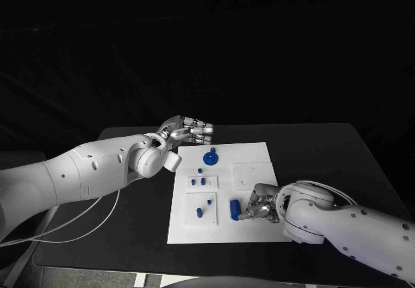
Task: Assemble the parts on the task board
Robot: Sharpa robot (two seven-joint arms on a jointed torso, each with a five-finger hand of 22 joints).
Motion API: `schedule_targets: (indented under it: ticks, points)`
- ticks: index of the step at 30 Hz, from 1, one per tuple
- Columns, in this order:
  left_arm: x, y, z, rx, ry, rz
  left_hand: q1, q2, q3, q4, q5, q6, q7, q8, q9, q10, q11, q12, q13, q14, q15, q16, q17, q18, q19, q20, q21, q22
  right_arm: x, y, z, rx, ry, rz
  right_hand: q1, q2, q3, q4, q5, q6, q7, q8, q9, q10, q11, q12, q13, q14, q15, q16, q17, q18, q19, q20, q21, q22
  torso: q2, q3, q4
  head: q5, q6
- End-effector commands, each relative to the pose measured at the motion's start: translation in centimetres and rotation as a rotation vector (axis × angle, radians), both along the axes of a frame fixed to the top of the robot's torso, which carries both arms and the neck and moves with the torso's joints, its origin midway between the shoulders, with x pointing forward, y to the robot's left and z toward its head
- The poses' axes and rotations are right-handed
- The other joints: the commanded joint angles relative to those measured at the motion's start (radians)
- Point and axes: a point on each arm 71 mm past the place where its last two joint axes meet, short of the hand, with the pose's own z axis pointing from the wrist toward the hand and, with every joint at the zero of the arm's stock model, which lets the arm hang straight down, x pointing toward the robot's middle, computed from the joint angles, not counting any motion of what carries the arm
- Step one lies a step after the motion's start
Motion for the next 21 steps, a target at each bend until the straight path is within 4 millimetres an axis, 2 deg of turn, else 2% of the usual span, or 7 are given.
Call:
schedule_targets:
  ticks: [1, 6, 10, 13, 21]
  points:
    - [-0.04, -0.14, 0.04, 0.0, -0.003, -0.011, -0.001, 0.008, 0.005, 0.003, 0.006, 0.0, 0.009, 0.003, -0.001, -0.005, 0.001, -0.005, 0.0, 0.006, 0.001, 0.0, 0.001, -0.003, 0.005, -0.001, 0.007, -0.001, -0.09, 0.27, 0.01, -0.019, -0.011, 0.045, 0.016, 0.007, -0.025, -0.028, 0.003, 0.009, 0.0, -0.006, -0.004, 0.005, 0.0, 0.006, 0.001, 0.001, -0.001, 0.006, 0.0, -0.01, 0.055, 0.0, 0.007, 0.105, 0.0, -0.0001, 0.0, 0.0, -0.002]
    - [-0.06, -0.16, 0.03, 0.0, -0.003, -0.013, -0.001, 0.008, 0.005, 0.003, 0.006, 0.0, 0.009, 0.003, -0.001, -0.005, 0.001, -0.005, 0.0, 0.006, 0.001, 0.0, 0.001, -0.003, 0.005, -0.001, 0.007, -0.001, 0.08, 0.34, 0.03, -0.022, -0.028, 0.038, 0.019, 0.014, -0.031, -0.035, 0.006, 0.011, -0.001, -0.006, -0.005, 0.006, 0.0, 0.008, 0.003, 0.002, 0.0, 0.008, 0.002, -0.011, 0.055, 0.0, 0.009, 0.105, 0.0, -0.0006, 0.0003, -0.001, -0.003]
    - [-0.06, -0.17, 0.02, -0.001, -0.003, -0.014, -0.003, 0.009, 0.005, 0.004, 0.005, 0.001, 0.009, 0.002, -0.001, -0.006, 0.001, -0.005, 0.0, 0.006, 0.001, 0.0, 0.001, -0.003, 0.005, -0.001, 0.007, -0.002, 0.29, 0.42, -0.02, -0.022, -0.039, 0.027, -0.002, 0.042, -0.022, -0.023, -0.005, 0.01, -0.002, -0.006, -0.007, 0.009, -0.002, 0.011, 0.005, 0.003, 0.0, 0.011, 0.004, -0.011, 0.056, 0.0, 0.011, 0.106, 0.0, -0.0008, 0.0001, -0.002, -0.003]
    - [-0.06, -0.18, 0.02, -0.001, -0.003, -0.015, -0.003, 0.009, 0.005, 0.004, 0.005, 0.001, 0.009, 0.002, -0.001, -0.006, 0.001, -0.005, 0.0, 0.006, 0.001, 0.0, 0.001, -0.003, 0.005, -0.001, 0.007, -0.002, 0.44, 0.47, -0.13, -0.024, -0.042, 0.019, -0.018, 0.05, -0.02, -0.012, -0.005, 0.011, -0.002, -0.006, -0.007, 0.01, -0.001, 0.012, 0.005, 0.003, 0.0, 0.013, 0.005, -0.011, 0.056, 0.001, 0.015, 0.106, 0.0, -0.001, 0.0006, -0.001, -0.003]
    - [-0.05, -0.22, -0.01, -0.002, -0.002, -0.017, -0.003, 0.009, 0.005, 0.004, 0.005, 0.001, 0.009, 0.002, -0.001, -0.006, 0.001, -0.005, 0.0, 0.006, 0.001, 0.0, 0.001, -0.003, 0.005, -0.001, 0.007, -0.002, 0.87, 0.32, -0.61, -0.039, -0.038, 0.003, -0.022, 0.053, -0.016, -0.023, 0.004, 0.012, -0.003, -0.006, -0.006, 0.012, -0.001, 0.013, 0.007, 0.004, 0.001, 0.017, 0.008, -0.012, 0.056, 0.002, 0.022, 0.108, 0.0, -0.0009, 0.0007, 0.0, -0.007]
